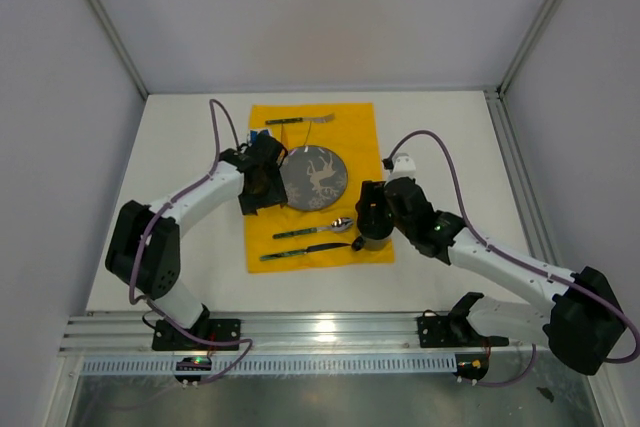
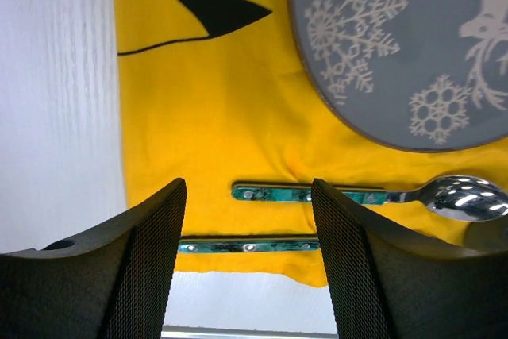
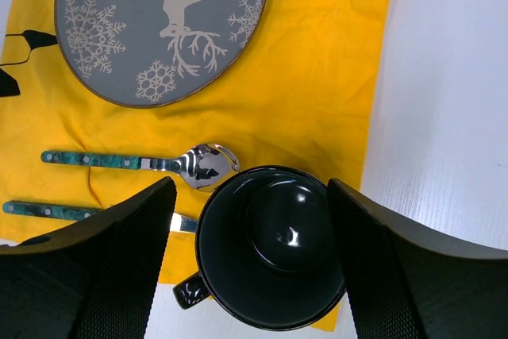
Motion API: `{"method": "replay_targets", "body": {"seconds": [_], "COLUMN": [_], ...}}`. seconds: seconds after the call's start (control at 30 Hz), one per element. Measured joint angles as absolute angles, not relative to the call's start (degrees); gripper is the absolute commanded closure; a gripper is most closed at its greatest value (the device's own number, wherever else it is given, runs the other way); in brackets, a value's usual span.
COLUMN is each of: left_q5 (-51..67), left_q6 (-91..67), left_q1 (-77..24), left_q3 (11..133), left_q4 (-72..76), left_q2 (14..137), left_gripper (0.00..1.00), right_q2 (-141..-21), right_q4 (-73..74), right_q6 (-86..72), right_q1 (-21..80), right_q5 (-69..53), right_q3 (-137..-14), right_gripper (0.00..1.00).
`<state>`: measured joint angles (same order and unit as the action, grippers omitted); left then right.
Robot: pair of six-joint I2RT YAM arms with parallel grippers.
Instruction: Set the dinner table for one person
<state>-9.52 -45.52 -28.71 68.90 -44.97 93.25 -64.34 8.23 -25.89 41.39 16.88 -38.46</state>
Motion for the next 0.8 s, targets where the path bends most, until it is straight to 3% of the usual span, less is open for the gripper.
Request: {"method": "replay_targets", "body": {"seconds": [0.8], "left_q5": [-10.3], "left_q6": [-52.6], "left_q1": [-32.4], "left_q3": [60.2], "left_q4": [-42.9], "left_q2": [93.2], "left_gripper": [0.35], "right_q2": [-60.3], "right_q4": [9.0], "right_q6": [-26.9], "right_q1": [41.4], "right_q5": [16.8], "right_q3": [-36.3], "right_gripper": [0.20]}}
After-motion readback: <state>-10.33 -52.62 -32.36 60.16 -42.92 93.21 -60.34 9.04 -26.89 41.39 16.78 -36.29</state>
